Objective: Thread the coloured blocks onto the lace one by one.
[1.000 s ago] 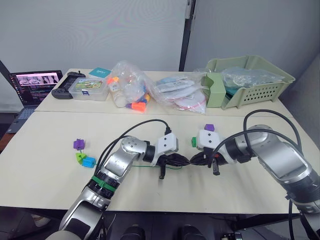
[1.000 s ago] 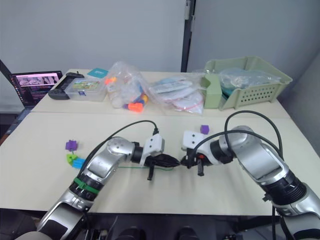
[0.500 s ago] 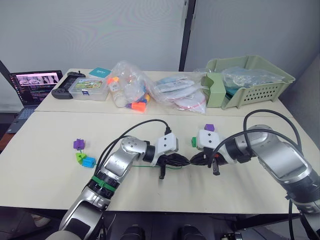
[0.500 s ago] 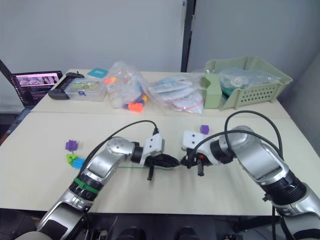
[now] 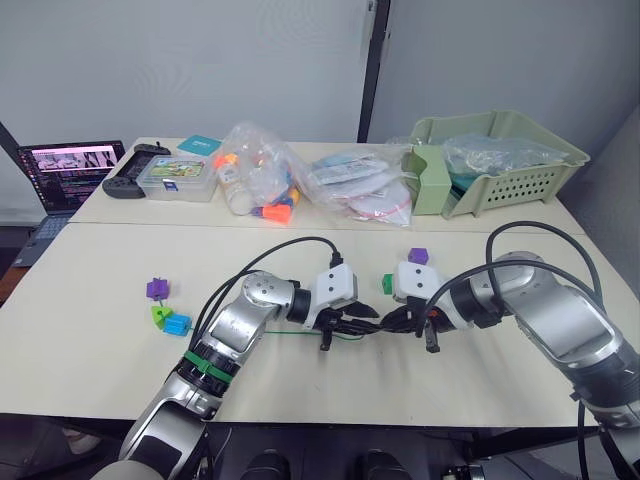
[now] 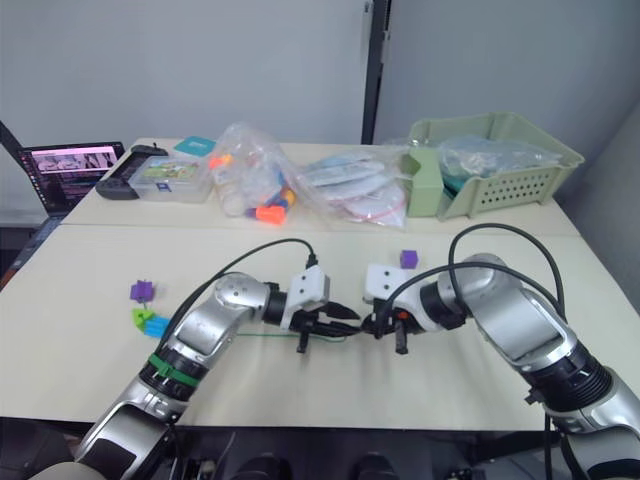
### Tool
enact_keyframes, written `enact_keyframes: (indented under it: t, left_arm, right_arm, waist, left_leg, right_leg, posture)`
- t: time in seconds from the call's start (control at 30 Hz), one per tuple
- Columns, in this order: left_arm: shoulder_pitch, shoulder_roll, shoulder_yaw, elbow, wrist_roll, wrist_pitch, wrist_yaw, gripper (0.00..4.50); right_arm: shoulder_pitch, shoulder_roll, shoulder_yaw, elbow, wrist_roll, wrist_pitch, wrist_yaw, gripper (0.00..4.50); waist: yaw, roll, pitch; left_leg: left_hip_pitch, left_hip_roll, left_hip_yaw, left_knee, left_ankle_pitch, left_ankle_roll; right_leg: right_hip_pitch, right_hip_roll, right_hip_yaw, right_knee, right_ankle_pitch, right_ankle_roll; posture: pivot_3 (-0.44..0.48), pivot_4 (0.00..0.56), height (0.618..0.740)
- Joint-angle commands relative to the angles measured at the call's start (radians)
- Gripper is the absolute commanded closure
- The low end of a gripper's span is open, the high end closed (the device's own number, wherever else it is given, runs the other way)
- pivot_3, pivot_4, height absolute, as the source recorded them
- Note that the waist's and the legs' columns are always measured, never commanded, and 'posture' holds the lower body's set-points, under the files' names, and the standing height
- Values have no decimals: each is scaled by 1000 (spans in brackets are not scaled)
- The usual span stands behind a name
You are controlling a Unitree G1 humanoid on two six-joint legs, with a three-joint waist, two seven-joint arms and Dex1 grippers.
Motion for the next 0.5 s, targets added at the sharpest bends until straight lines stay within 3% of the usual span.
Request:
enact_keyframes:
  t: [0.03, 0.1, 0.23, 0.5]
  left_arm:
    - [-18, -2, 16, -27, -20, -7, -3, 3244]
    - [-18, -2, 15, -28, -20, -6, -4, 3244]
    - [-16, -1, 9, -26, -17, -6, -8, 4426]
    - [-15, -2, 7, -24, -18, -6, -16, 4479]
  right_arm:
    - [-8, -8, -18, -17, 9, -10, 3, 4500]
    - [-9, -7, -18, -17, 9, -9, 2, 4500]
    - [-11, -6, -18, -17, 10, -8, 0, 4500]
    - [-14, -4, -17, -12, 8, -11, -1, 4500]
  waist:
    - [0, 0, 0]
    - [0, 0, 0]
    - [0, 0, 0]
    - [0, 0, 0]
  left_leg:
    - [0, 0, 0, 0, 0, 0]
    - [0, 0, 0, 0, 0, 0]
    - [0, 0, 0, 0, 0, 0]
    - [0, 0, 0, 0, 0, 0]
  right_leg:
    - [0, 0, 0, 0, 0, 0]
    - [0, 0, 0, 0, 0, 0]
    - [0, 0, 0, 0, 0, 0]
    - [0, 0, 0, 0, 0, 0]
  posture:
    - [0, 150, 737]
    - [0, 150, 737]
    - [0, 150, 737]
    - [0, 150, 737]
